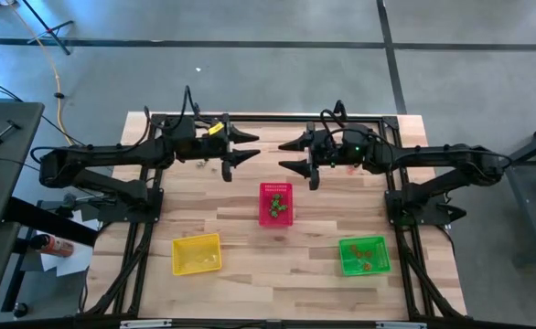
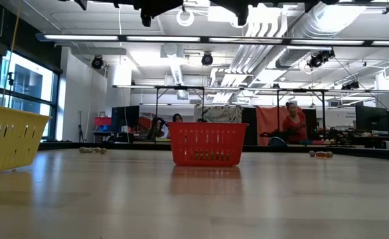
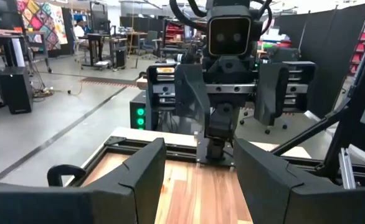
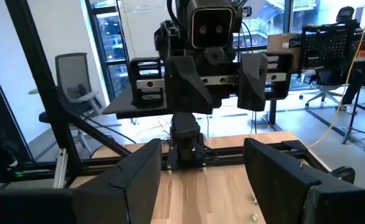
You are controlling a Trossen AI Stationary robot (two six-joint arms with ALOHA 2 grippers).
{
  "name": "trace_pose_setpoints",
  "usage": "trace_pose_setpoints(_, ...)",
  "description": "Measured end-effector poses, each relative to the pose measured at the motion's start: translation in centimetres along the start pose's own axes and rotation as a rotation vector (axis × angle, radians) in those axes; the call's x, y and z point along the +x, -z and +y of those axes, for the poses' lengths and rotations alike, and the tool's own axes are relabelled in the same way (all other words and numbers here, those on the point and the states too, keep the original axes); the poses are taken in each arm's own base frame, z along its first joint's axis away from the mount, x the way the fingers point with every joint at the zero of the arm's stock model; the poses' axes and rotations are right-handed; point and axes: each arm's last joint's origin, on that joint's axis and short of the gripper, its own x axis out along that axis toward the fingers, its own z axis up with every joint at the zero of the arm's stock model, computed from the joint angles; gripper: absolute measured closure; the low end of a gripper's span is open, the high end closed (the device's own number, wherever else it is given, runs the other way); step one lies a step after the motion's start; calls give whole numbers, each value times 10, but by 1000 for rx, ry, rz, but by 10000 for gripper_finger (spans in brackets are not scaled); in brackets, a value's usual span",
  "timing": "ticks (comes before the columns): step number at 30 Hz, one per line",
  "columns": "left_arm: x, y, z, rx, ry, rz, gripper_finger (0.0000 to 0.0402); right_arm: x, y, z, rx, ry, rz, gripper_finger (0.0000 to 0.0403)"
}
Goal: Sort Halloween decoration
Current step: Put the orange pumpkin toy into the green bin
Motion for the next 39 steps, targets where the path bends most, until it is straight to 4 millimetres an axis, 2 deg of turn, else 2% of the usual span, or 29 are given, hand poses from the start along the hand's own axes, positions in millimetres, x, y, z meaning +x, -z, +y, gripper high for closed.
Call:
trace_pose_setpoints(9,0,0,0,0,0,-1,225,0,1,-1,21,49,6,183)
trace_pose_setpoints(14,0,0,0,0,0,-1,225,-1,8,-5,139,168,62,183)
trace_pose_setpoints(16,0,0,0,-1,0,-1,225,-3,19,-9,237,273,150,183)
trace_pose_setpoints(19,0,0,0,-1,0,-1,225,-12,45,-18,354,466,387,183)
trace_pose_setpoints(24,0,0,1,-1,-3,1,225,-41,95,-33,542,890,811,183)
trace_pose_setpoints(29,0,1,1,-2,-5,9,225,-59,124,-46,602,1234,1011,183)
trace_pose_setpoints(35,0,5,1,-10,-7,57,225,-63,142,-65,630,1329,1100,183)
trace_pose_setpoints(39,-1,10,1,-15,-9,104,225,-79,156,-65,694,1308,1137,183)
